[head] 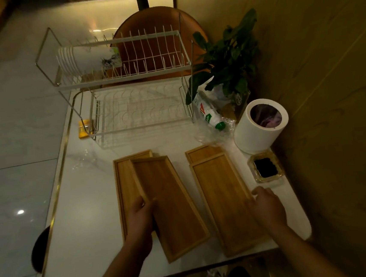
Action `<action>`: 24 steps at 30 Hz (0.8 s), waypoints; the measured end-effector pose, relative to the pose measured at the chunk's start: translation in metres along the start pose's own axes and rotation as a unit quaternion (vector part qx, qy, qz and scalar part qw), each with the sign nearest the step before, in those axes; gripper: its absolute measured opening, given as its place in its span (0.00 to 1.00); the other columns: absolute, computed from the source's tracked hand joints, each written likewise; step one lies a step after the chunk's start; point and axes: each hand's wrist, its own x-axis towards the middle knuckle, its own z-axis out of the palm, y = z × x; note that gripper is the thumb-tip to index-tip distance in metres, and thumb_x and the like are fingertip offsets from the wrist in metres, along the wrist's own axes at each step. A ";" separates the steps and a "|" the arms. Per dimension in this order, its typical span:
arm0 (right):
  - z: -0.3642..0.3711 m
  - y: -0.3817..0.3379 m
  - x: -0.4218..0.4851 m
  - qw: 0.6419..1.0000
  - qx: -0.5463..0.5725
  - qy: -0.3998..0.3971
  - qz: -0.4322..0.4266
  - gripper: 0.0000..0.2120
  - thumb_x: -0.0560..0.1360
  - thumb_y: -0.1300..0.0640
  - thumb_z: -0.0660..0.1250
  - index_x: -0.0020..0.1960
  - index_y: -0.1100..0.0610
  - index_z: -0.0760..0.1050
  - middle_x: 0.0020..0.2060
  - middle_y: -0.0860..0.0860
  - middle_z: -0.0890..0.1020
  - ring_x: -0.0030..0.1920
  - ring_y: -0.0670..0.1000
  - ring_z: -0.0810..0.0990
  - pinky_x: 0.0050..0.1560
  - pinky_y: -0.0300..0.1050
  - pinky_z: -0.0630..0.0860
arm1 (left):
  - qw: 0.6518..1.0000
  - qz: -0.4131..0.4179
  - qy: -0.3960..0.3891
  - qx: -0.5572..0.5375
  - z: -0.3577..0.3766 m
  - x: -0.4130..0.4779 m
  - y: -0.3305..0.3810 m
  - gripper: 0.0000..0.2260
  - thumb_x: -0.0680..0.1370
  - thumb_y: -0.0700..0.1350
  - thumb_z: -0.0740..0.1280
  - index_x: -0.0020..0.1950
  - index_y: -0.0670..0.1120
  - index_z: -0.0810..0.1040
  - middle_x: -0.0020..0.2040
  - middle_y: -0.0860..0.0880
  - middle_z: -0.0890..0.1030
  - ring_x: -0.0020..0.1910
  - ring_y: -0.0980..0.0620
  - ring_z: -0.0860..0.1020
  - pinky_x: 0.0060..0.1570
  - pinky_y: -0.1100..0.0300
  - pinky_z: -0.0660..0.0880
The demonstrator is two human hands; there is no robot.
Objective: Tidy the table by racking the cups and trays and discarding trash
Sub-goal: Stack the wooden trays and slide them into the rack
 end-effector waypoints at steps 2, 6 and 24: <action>0.007 0.007 0.003 0.999 -0.006 -0.032 0.008 0.10 0.75 0.47 0.68 0.47 0.53 0.75 0.40 0.50 0.79 0.38 0.49 0.78 0.39 0.45 0.77 | 1.000 -0.015 -0.001 -0.007 -0.009 0.005 0.000 0.09 0.82 0.46 0.64 0.54 0.57 0.82 0.47 0.53 0.87 0.42 0.50 0.87 0.32 0.53 0.82; 0.013 0.012 0.011 0.999 -0.018 -0.028 -0.006 0.09 0.76 0.48 0.67 0.46 0.54 0.76 0.38 0.49 0.80 0.37 0.49 0.78 0.37 0.44 0.74 | 0.999 -0.029 0.016 -0.018 -0.017 0.011 -0.001 0.08 0.81 0.46 0.66 0.51 0.59 0.83 0.47 0.53 0.87 0.46 0.47 0.86 0.35 0.52 0.81; -0.021 -0.052 -0.032 0.964 0.241 -0.032 -0.111 0.08 0.70 0.52 0.74 0.47 0.44 0.79 0.41 0.43 0.82 0.42 0.41 0.80 0.38 0.35 0.73 | 0.999 -0.031 -0.021 -0.007 -0.016 0.007 0.001 0.06 0.81 0.47 0.66 0.54 0.54 0.82 0.48 0.50 0.87 0.43 0.48 0.87 0.33 0.53 0.82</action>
